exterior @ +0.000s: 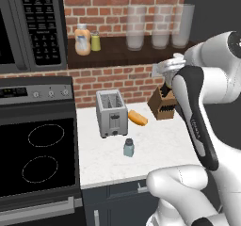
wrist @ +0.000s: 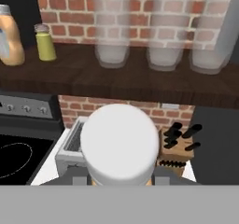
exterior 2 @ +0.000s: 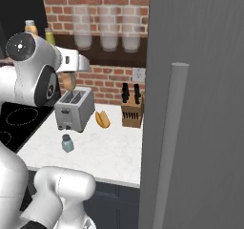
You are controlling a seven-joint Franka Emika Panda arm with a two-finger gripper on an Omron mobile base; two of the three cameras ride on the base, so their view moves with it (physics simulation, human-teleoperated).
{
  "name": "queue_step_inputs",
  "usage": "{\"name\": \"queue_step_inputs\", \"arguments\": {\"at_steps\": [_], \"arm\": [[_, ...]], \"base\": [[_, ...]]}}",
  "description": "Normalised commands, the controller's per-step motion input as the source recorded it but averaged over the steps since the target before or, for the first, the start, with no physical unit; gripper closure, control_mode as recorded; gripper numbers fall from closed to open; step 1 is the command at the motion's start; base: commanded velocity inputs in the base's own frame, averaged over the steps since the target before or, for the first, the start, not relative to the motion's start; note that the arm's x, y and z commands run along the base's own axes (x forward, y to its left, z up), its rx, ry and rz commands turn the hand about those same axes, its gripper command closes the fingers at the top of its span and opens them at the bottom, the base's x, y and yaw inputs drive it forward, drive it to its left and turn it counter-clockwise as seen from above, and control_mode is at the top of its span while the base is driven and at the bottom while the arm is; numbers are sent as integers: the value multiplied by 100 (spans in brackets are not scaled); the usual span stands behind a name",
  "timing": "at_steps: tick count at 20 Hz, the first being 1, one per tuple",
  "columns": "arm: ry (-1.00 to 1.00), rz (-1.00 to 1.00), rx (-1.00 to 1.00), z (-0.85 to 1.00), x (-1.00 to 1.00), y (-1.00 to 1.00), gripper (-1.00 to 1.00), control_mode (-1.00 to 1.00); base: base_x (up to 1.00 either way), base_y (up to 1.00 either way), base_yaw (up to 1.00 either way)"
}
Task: Put the shaker and condiment bottle from the counter next to their counterparts in the cabinet.
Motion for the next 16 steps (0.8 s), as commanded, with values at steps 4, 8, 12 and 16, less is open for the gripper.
{"name": "queue_step_inputs", "arguments": {"at_steps": [4,8,12,16], "arm": [[-7,5,-4,52,-30,39,100,-100],[-8,5,-3,42,-11,35,100,-100],[-9,4,-2,38,0,31,100,-100],[-10,2,-4,43,0,43,100,-100]], "base": [[0,0,0],[0,0,0],[0,0,0],[0,0,0]]}}
